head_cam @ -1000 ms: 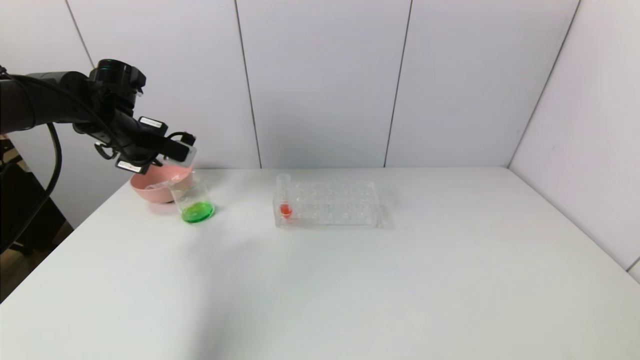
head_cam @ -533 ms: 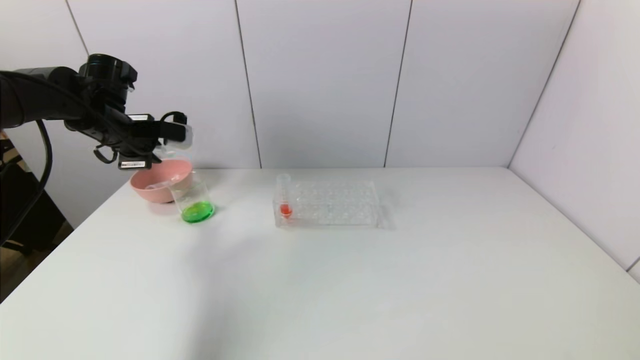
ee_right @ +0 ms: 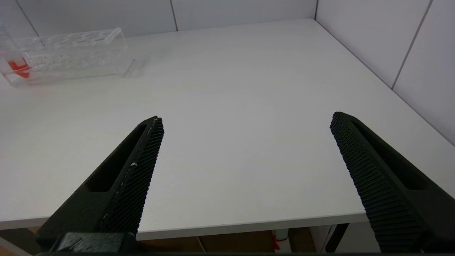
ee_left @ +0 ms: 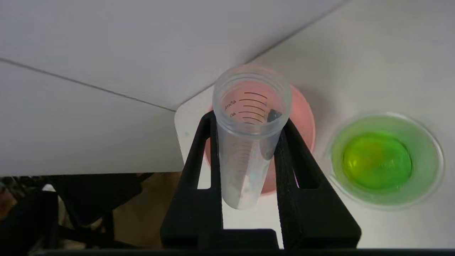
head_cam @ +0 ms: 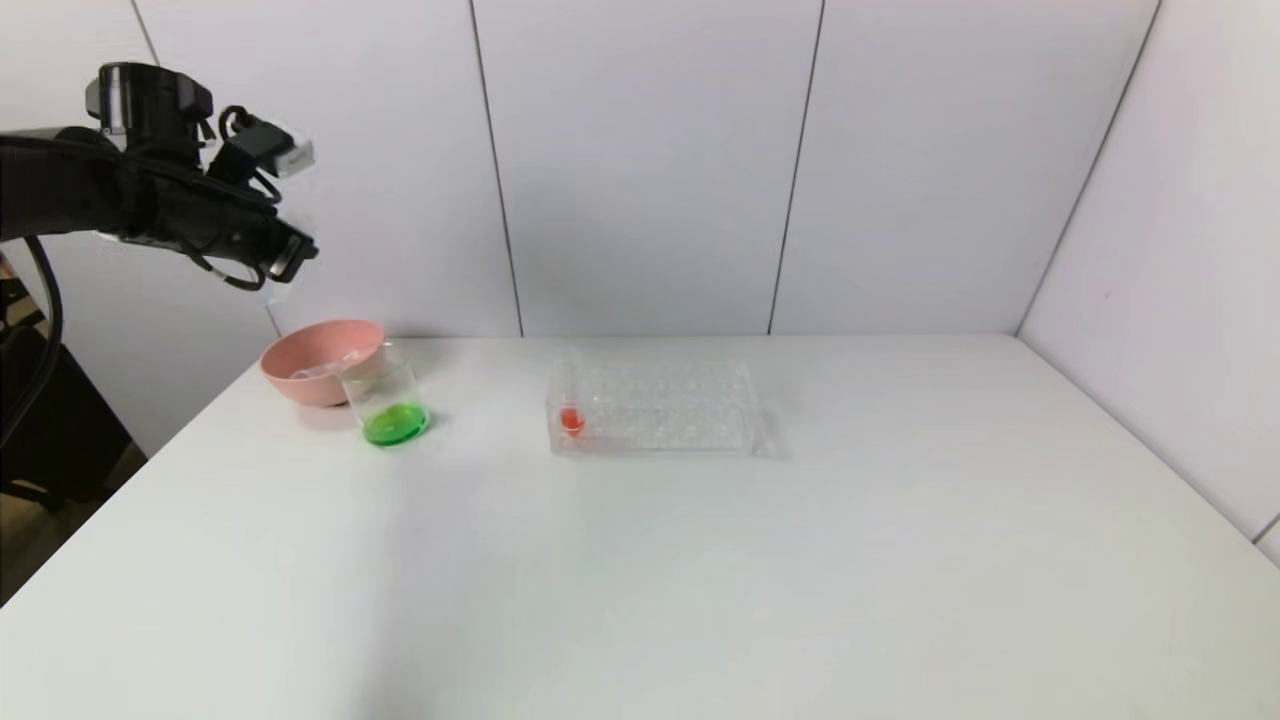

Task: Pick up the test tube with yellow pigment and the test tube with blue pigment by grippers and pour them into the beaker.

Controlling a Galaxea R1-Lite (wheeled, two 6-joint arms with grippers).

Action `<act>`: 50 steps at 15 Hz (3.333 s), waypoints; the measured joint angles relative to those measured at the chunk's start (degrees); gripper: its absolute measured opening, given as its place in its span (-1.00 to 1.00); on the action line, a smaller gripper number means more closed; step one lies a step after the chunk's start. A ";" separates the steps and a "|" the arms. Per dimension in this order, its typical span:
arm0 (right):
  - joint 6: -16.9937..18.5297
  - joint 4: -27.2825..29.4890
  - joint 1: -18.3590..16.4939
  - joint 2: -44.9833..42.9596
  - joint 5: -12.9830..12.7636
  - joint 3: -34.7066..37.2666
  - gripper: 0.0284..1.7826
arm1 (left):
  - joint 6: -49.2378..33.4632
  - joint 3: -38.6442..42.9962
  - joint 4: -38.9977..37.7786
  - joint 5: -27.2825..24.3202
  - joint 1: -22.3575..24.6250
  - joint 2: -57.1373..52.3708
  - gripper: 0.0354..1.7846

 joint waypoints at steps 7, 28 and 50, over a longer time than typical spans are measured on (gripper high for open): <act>-0.01 0.00 0.00 0.00 0.00 0.00 0.92 | -21.80 12.93 -30.77 2.71 2.47 3.50 -0.54; 0.00 0.00 0.00 0.00 0.00 0.00 0.92 | -31.26 23.54 -44.47 4.79 2.29 8.48 0.21; 0.00 0.02 0.00 0.00 0.00 0.00 0.92 | -35.38 69.49 -37.50 -18.14 10.58 -59.01 0.98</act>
